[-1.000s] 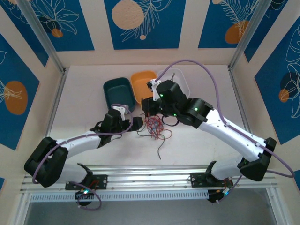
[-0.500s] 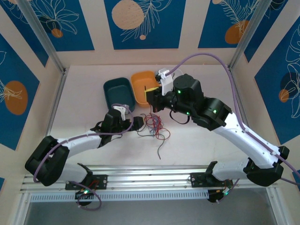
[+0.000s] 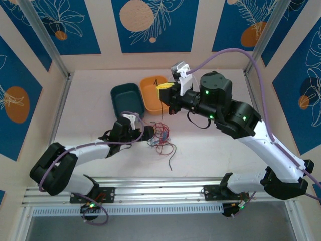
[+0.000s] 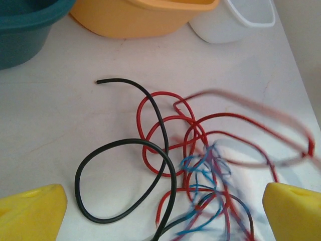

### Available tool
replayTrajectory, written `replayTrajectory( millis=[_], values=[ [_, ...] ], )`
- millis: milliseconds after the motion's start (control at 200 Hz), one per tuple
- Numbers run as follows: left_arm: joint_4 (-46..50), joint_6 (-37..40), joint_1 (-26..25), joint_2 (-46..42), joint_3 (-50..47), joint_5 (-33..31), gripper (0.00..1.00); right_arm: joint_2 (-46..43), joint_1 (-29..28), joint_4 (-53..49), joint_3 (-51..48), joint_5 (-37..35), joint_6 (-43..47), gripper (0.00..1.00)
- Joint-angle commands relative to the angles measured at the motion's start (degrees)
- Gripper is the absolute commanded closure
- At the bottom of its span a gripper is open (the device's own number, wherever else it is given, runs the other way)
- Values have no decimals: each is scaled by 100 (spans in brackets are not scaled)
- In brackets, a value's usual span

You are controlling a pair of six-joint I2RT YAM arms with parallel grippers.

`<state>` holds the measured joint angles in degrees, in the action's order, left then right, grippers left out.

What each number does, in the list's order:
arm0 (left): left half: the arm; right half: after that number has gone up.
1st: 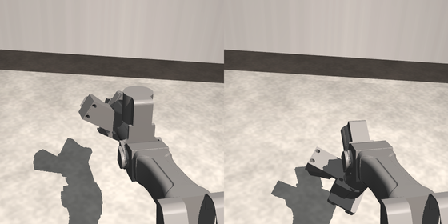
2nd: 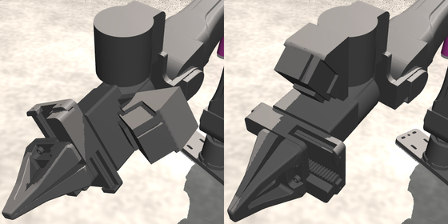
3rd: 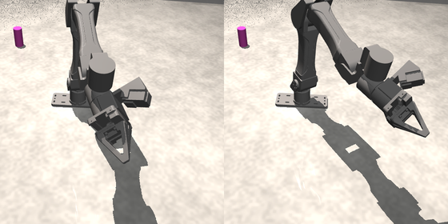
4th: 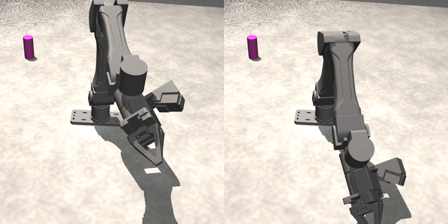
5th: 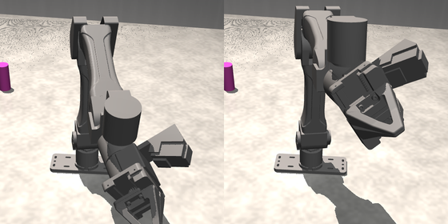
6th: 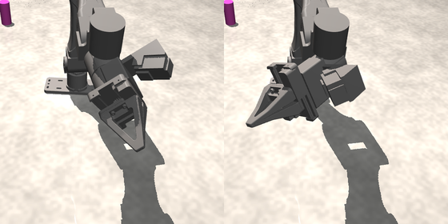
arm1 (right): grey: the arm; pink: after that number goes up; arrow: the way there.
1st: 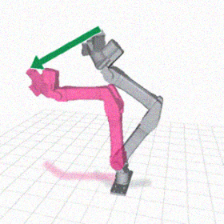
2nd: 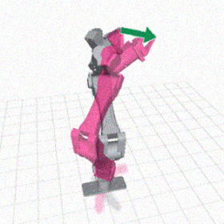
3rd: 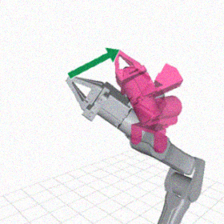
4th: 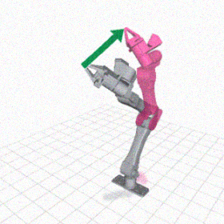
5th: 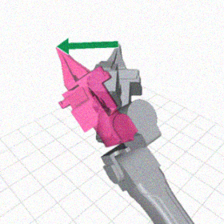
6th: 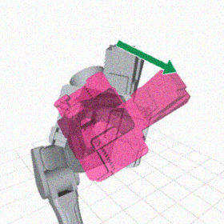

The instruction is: Untangle the cables

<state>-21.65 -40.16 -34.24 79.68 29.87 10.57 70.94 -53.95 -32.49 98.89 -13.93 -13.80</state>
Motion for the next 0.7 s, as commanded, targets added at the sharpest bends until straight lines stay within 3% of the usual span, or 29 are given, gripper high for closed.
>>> replayTrajectory(
  millis=[0,195,415,560,695],
  values=[
    [-183,-20,35,22,143,147,0,-135,-22,92,333,23,341,100],
    [-164,-18,31,-28,133,130,0,-150,-25,60,545,-135,600,100],
    [41,-5,31,-235,150,32,0,-26,113,-45,584,-907,665,100],
    [306,22,31,-553,128,-206,0,354,627,-510,924,-907,412,100],
    [693,91,31,-945,99,-558,0,814,1324,-901,1223,-486,121,100]
  ],
)
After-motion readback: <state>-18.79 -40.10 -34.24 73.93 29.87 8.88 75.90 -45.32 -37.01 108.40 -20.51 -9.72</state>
